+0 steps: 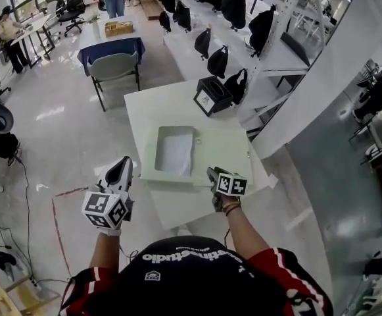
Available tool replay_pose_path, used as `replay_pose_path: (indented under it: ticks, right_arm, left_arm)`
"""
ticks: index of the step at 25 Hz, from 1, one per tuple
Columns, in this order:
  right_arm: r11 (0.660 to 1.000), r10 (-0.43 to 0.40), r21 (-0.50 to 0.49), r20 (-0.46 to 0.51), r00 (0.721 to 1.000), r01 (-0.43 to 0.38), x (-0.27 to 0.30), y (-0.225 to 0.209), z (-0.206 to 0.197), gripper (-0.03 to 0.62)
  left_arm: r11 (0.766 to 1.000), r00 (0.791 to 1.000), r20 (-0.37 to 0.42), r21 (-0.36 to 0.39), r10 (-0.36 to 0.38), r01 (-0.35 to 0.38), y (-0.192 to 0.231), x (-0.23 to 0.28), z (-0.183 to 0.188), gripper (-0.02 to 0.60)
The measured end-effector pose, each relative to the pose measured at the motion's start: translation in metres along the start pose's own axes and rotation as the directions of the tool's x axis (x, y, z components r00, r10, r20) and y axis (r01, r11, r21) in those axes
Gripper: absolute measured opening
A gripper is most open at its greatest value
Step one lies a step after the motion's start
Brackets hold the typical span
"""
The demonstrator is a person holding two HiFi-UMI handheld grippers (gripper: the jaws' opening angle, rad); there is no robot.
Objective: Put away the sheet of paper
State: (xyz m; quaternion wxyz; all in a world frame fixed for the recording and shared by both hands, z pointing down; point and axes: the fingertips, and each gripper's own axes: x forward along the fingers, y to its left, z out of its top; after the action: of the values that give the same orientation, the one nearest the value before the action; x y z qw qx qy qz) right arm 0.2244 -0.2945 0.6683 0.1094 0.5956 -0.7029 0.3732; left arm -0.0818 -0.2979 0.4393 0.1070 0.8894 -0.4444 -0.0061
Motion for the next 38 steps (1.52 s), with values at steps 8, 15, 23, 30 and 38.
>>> replay_pose_path:
  ticks: [8, 15, 23, 30, 38]
  right_arm:
    - [0.998, -0.057, -0.007, 0.095, 0.994, 0.058, -0.046, 0.006, 0.001, 0.127]
    - [0.995, -0.076, -0.047, 0.178, 0.981, 0.085, -0.081, 0.030, -0.002, 0.120]
    - [0.991, -0.071, -0.096, 0.250, 0.966, 0.098, -0.121, 0.073, -0.007, 0.107]
    - [0.986, -0.026, -0.147, 0.302, 0.953, 0.074, -0.151, 0.111, -0.006, 0.098]
    - [0.979, -0.028, -0.173, 0.414, 0.910, 0.109, -0.189, 0.141, 0.009, 0.087]
  left_arm:
    - [1.000, 0.999, -0.039, 0.013, 0.010, -0.010, 0.013, -0.014, -0.011, 0.005]
    - [0.999, 0.999, -0.044, 0.028, -0.028, 0.029, 0.006, -0.021, -0.015, 0.005]
    - [0.995, 0.996, -0.054, 0.071, -0.064, 0.067, -0.001, -0.042, -0.019, 0.005]
    - [0.994, 0.995, -0.045, 0.070, -0.084, 0.087, -0.002, -0.065, -0.020, 0.005]
    - [0.988, 0.992, -0.028, 0.095, -0.120, 0.122, -0.009, -0.084, -0.007, 0.005]
